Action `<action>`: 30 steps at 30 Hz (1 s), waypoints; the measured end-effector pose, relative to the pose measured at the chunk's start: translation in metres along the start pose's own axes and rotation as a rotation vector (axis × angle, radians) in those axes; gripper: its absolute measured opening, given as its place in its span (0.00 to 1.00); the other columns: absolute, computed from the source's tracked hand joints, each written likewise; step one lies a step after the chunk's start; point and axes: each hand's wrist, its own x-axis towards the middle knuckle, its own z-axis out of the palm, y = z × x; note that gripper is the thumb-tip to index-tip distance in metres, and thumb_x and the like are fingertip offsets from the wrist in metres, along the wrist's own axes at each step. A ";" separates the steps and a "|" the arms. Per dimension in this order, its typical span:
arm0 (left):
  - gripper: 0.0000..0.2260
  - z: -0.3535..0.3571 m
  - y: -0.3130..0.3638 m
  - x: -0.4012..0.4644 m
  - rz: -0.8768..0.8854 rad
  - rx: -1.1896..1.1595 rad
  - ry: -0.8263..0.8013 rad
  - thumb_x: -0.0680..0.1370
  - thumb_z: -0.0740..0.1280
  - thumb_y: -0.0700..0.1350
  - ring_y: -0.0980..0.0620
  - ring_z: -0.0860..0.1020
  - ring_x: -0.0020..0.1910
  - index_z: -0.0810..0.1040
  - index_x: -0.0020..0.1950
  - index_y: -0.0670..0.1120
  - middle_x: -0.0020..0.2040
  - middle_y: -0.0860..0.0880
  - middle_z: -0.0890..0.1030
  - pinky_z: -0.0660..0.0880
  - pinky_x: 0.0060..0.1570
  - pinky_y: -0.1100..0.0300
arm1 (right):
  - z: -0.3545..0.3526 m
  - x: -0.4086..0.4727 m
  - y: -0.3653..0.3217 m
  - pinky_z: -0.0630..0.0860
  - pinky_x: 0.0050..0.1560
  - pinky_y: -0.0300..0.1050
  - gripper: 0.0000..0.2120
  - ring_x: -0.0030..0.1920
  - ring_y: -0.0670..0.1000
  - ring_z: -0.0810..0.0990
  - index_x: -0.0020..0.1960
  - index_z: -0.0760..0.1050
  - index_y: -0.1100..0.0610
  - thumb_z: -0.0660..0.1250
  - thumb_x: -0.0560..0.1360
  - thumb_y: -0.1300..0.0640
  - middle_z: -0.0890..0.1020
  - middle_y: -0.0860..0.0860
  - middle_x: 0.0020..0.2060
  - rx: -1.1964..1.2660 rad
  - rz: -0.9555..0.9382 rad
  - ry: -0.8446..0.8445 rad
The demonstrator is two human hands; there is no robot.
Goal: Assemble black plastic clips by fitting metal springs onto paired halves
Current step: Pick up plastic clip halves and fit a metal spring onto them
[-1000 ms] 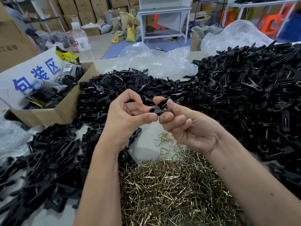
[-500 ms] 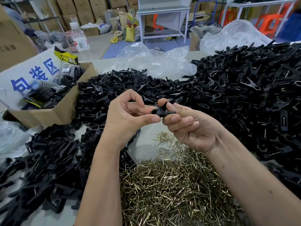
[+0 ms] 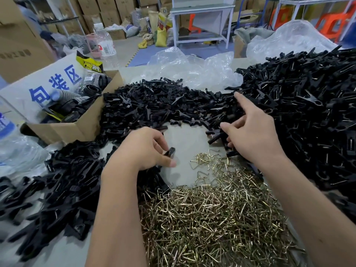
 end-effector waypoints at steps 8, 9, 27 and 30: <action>0.10 0.002 -0.008 0.005 0.044 -0.023 0.125 0.66 0.84 0.46 0.58 0.78 0.32 0.84 0.36 0.54 0.32 0.55 0.82 0.69 0.32 0.64 | 0.045 -0.044 -0.041 0.71 0.29 0.34 0.12 0.27 0.40 0.77 0.42 0.84 0.49 0.72 0.76 0.41 0.82 0.46 0.30 -0.188 -0.340 -0.588; 0.10 0.002 -0.008 0.004 0.053 -0.095 0.141 0.67 0.84 0.45 0.57 0.78 0.32 0.84 0.37 0.53 0.32 0.54 0.82 0.70 0.33 0.64 | 0.053 -0.052 -0.043 0.70 0.28 0.34 0.14 0.27 0.40 0.76 0.41 0.84 0.49 0.72 0.75 0.39 0.82 0.45 0.30 -0.197 -0.347 -0.607; 0.06 0.024 0.014 0.010 0.002 -1.068 0.044 0.72 0.78 0.37 0.52 0.85 0.36 0.83 0.42 0.43 0.37 0.46 0.86 0.80 0.36 0.65 | 0.032 -0.029 -0.028 0.78 0.30 0.42 0.13 0.34 0.53 0.85 0.58 0.80 0.61 0.76 0.75 0.66 0.87 0.59 0.40 0.565 0.206 -0.508; 0.03 0.027 0.014 0.012 -0.047 -1.057 0.076 0.76 0.77 0.41 0.51 0.86 0.36 0.85 0.43 0.43 0.39 0.45 0.86 0.79 0.34 0.66 | 0.026 -0.020 -0.020 0.77 0.28 0.40 0.11 0.33 0.52 0.84 0.56 0.81 0.60 0.75 0.75 0.66 0.88 0.59 0.39 0.562 0.226 -0.450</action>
